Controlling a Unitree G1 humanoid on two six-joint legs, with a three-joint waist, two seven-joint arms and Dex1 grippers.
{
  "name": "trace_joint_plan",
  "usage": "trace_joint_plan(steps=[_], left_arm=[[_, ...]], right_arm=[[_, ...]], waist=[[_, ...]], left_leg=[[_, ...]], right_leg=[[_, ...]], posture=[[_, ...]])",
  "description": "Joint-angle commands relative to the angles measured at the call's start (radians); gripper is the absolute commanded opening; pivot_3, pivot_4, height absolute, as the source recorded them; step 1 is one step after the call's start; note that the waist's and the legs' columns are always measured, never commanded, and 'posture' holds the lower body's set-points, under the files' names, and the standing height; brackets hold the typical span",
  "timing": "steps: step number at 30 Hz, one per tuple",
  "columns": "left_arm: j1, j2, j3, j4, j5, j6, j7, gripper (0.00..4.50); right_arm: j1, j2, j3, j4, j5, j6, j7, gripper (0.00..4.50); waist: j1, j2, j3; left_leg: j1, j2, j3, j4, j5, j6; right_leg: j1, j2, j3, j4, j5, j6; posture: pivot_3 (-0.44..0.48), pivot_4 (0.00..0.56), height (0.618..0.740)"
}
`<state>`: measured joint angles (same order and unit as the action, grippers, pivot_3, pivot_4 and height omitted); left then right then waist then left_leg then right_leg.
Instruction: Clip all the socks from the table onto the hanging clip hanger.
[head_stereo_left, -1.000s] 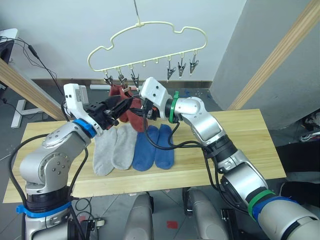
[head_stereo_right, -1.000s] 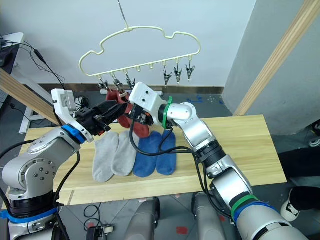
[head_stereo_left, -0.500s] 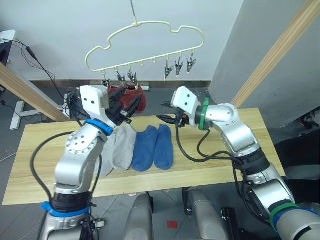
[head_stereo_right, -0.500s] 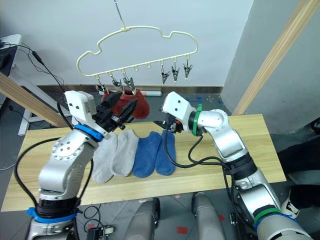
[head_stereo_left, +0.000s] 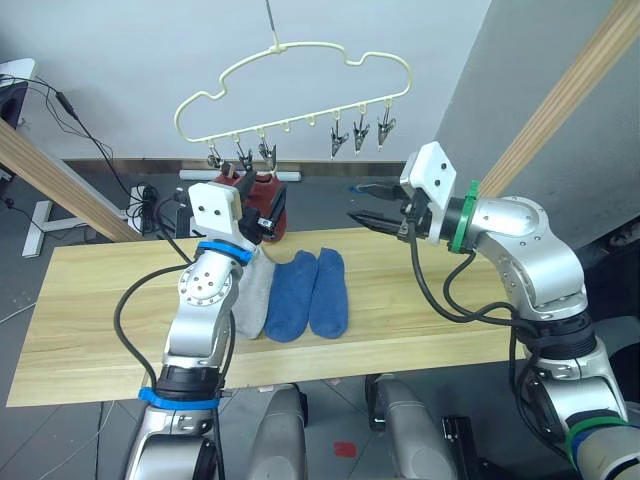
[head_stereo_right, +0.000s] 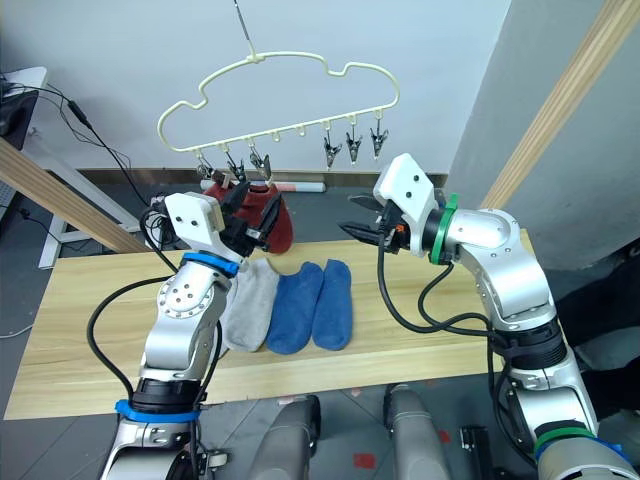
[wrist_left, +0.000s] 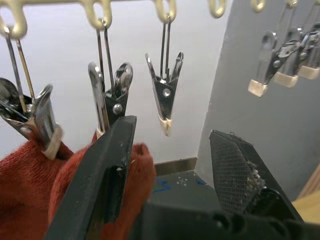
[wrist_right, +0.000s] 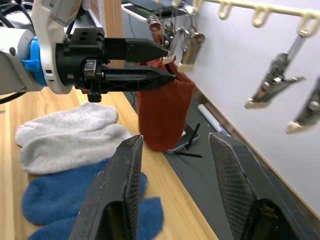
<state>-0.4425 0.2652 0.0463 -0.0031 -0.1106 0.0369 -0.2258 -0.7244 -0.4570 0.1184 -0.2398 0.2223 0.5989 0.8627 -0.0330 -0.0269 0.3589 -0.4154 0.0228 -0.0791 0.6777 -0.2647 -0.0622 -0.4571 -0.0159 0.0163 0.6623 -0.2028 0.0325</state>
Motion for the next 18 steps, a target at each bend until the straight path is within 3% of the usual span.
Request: trace_joint_plan(steps=[1, 7, 18], left_arm=[[-0.045, -0.015, 0.006, 0.039, 0.026, -0.058, 0.027, 2.64], [-0.132, -0.039, 0.022, 0.136, 0.042, -0.12, 0.063, 2.64], [-0.169, -0.055, 0.068, 0.104, 0.033, -0.112, 0.137, 2.64]], right_arm=[[0.0, -0.015, -0.026, -0.043, 0.029, -0.009, -0.007, 2.16], [-0.01, -0.032, -0.033, -0.032, 0.049, -0.012, -0.013, 2.16], [-0.014, -0.037, -0.048, -0.026, 0.094, -0.02, -0.017, 2.16]], waist=[[0.0, 0.0, 0.0], [-0.002, 0.0, 0.0], [-0.005, 0.0, 0.0]], left_leg=[[0.0, 0.0, 0.0, 0.0, 0.0, 0.0], [0.0, 0.0, 0.0, 0.0, 0.0, 0.0], [0.0, 0.0, 0.0, 0.0, 0.0, 0.0]], right_leg=[[0.0, 0.0, 0.0, 0.0, 0.0, 0.0], [0.0, 0.0, 0.0, 0.0, 0.0, 0.0], [0.0, 0.0, 0.0, 0.0, 0.0, 0.0]], posture=[[-0.071, 0.341, 0.74], [-0.086, 0.342, 0.74], [-0.092, 0.342, 0.74]])
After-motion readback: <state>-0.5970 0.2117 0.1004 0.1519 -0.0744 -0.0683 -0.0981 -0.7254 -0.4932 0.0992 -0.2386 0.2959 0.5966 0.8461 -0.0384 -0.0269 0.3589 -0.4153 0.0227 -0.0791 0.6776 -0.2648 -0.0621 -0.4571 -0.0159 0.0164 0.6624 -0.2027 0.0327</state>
